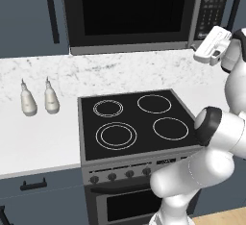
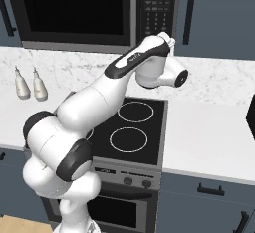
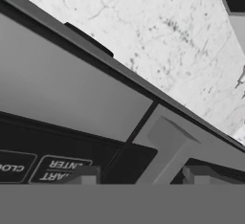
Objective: Open the microwave, place the bowl with waffle inside the microwave, then close the microwave door and turn it on.
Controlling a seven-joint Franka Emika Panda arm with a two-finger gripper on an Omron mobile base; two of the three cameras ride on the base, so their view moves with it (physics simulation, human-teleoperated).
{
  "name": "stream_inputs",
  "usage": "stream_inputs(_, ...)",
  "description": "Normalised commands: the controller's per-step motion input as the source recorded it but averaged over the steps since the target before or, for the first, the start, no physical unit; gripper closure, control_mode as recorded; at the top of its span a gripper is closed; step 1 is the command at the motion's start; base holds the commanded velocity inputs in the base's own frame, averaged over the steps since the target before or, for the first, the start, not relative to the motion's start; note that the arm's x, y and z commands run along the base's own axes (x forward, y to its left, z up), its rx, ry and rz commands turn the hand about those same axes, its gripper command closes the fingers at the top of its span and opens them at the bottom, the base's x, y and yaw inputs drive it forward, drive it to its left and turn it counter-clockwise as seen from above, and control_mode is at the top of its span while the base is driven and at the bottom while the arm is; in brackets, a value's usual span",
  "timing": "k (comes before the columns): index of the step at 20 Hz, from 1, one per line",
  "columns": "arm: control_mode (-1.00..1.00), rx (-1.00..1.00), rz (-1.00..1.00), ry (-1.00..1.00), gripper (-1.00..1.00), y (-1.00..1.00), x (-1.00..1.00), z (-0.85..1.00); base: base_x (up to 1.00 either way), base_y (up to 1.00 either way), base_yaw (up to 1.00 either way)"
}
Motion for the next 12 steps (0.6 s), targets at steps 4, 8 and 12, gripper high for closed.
stream_inputs(4,-1.0,0.0,0.02,0.0,-1.0,0.0,0.32,-0.14,0.0,0.0,0.0)
stream_inputs(8,-1.0,0.0,0.0,0.0,-1.0,0.05,0.23,-0.04,0.0,0.0,0.0)
stream_inputs(12,-1.0,0.0,0.0,0.0,-1.0,0.12,0.19,0.0,0.0,0.0,0.0)
